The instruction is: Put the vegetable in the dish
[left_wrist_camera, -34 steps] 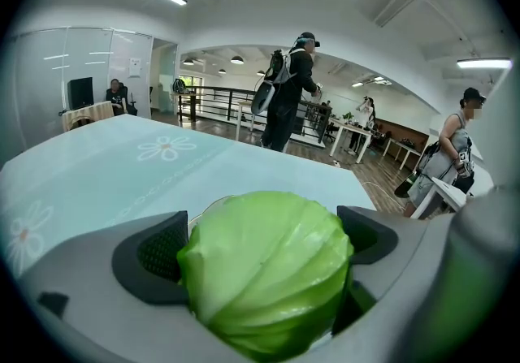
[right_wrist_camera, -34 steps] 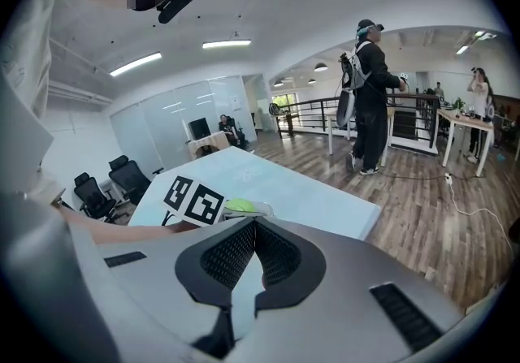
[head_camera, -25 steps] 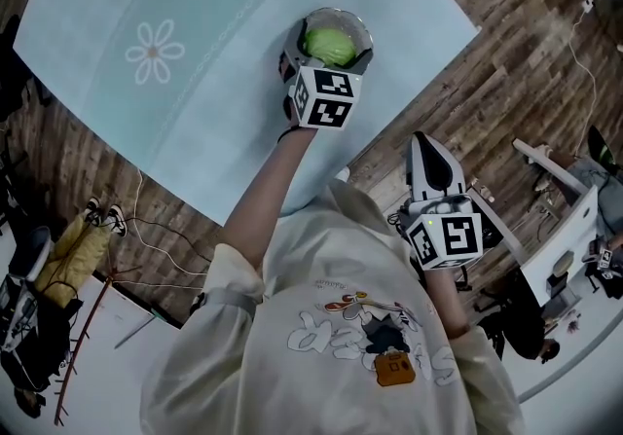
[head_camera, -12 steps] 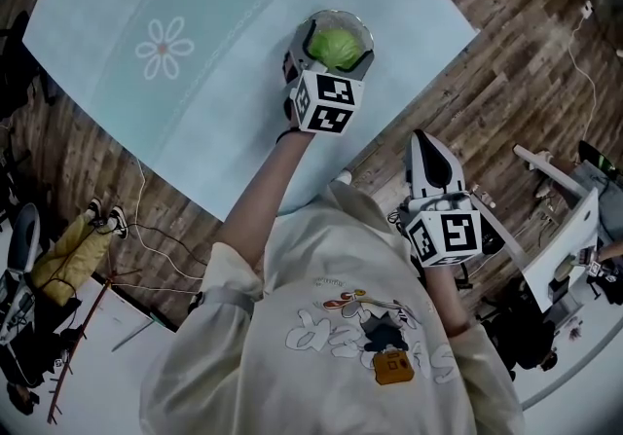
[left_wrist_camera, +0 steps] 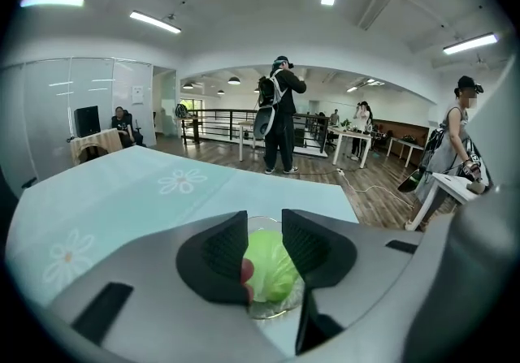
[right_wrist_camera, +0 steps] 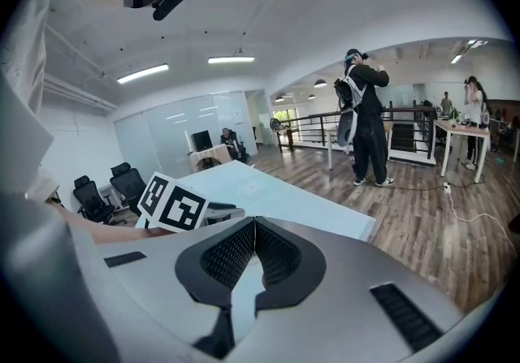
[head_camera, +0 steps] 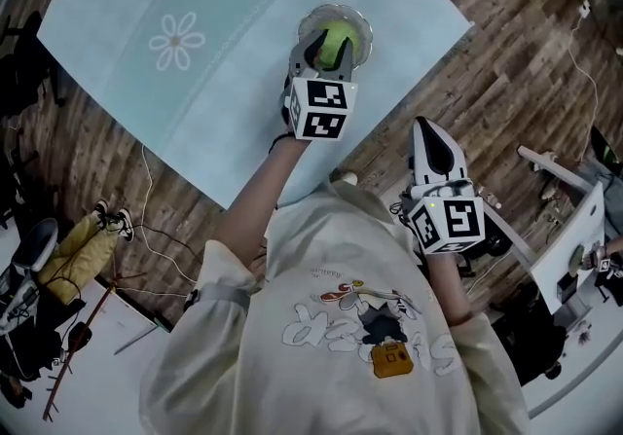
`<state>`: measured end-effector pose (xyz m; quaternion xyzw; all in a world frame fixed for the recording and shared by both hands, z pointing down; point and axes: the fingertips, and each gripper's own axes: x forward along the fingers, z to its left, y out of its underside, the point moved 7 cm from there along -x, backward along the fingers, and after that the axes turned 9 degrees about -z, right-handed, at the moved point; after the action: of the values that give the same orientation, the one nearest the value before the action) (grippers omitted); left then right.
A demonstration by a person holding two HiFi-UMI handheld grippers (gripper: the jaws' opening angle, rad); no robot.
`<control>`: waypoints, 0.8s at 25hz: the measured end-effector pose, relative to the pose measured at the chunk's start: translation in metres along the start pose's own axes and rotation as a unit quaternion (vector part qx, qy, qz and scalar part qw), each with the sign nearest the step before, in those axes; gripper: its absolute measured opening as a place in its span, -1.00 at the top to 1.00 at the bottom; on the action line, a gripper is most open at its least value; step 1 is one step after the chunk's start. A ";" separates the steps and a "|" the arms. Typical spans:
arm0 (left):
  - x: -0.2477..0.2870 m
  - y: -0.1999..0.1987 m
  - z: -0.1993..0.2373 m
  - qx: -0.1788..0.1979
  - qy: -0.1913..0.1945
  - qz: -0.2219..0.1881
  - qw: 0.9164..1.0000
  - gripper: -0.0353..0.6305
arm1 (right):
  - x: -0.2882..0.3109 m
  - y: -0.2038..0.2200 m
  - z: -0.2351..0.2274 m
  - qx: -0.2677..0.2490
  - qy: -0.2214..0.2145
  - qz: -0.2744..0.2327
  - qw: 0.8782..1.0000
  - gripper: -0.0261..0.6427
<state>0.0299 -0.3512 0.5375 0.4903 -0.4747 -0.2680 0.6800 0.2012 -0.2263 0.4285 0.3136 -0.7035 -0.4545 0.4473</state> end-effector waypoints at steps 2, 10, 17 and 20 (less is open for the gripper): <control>-0.014 -0.005 -0.005 0.001 -0.004 -0.007 1.000 0.59 | -0.006 -0.001 0.003 0.001 0.000 -0.009 1.000 0.86; -0.062 -0.033 -0.032 0.017 -0.007 -0.039 0.999 0.87 | -0.034 -0.017 0.012 -0.009 -0.004 -0.053 0.999 0.86; -0.111 -0.043 -0.051 0.030 -0.001 -0.048 0.998 0.87 | -0.063 -0.022 0.029 -0.018 -0.013 -0.082 0.996 0.86; -0.138 -0.044 -0.060 0.030 -0.003 -0.057 0.998 0.87 | -0.077 -0.020 0.037 -0.019 -0.019 -0.088 0.996 0.86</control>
<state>0.0327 -0.2290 0.4402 0.5362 -0.4559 -0.2934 0.6469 0.1990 -0.1556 0.3767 0.3573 -0.6729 -0.5111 0.3979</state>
